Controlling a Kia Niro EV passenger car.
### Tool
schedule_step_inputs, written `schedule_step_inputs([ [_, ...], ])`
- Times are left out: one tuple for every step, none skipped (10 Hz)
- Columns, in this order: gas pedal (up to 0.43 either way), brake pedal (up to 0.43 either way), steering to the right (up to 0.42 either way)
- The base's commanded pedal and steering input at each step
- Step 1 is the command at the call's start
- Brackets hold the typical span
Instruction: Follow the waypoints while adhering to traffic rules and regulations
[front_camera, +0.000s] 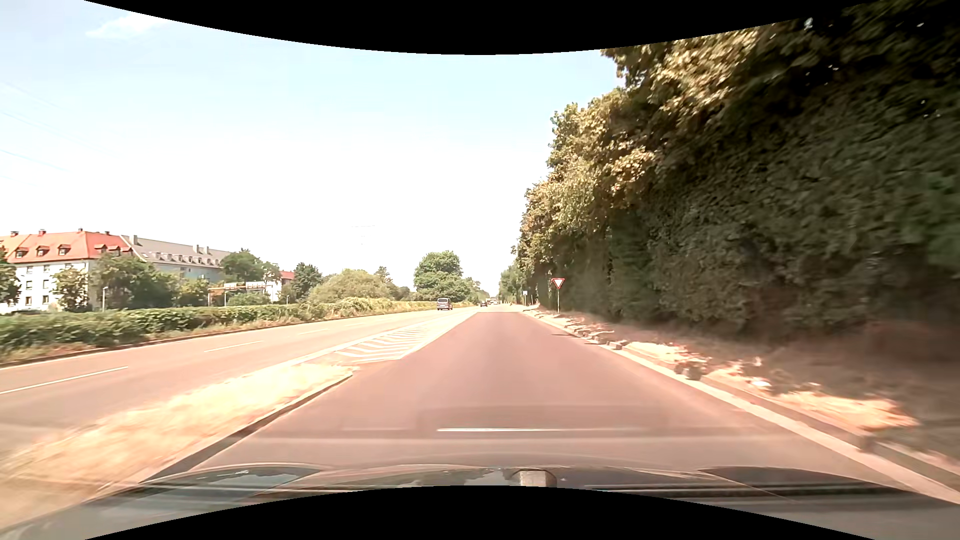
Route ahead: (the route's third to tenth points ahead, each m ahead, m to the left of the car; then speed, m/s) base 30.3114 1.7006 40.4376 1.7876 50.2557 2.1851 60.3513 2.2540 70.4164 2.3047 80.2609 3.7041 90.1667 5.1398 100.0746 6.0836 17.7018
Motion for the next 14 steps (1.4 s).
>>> schedule_step_inputs([
  [0.280, 0.000, 0.001],
  [0.280, 0.000, 0.001],
  [0.280, 0.000, 0.001],
  [0.280, 0.000, 0.001],
  [0.280, 0.000, 0.001],
  [0.280, 0.000, 0.001],
  [0.280, 0.000, 0.001],
  [0.280, 0.000, 0.001],
  [0.280, 0.000, 0.001],
  [0.280, 0.000, 0.001],
  [0.280, 0.000, 0.000],
  [0.280, 0.000, 0.001],
  [0.280, 0.000, 0.000],
  [0.280, 0.000, 0.000],
])
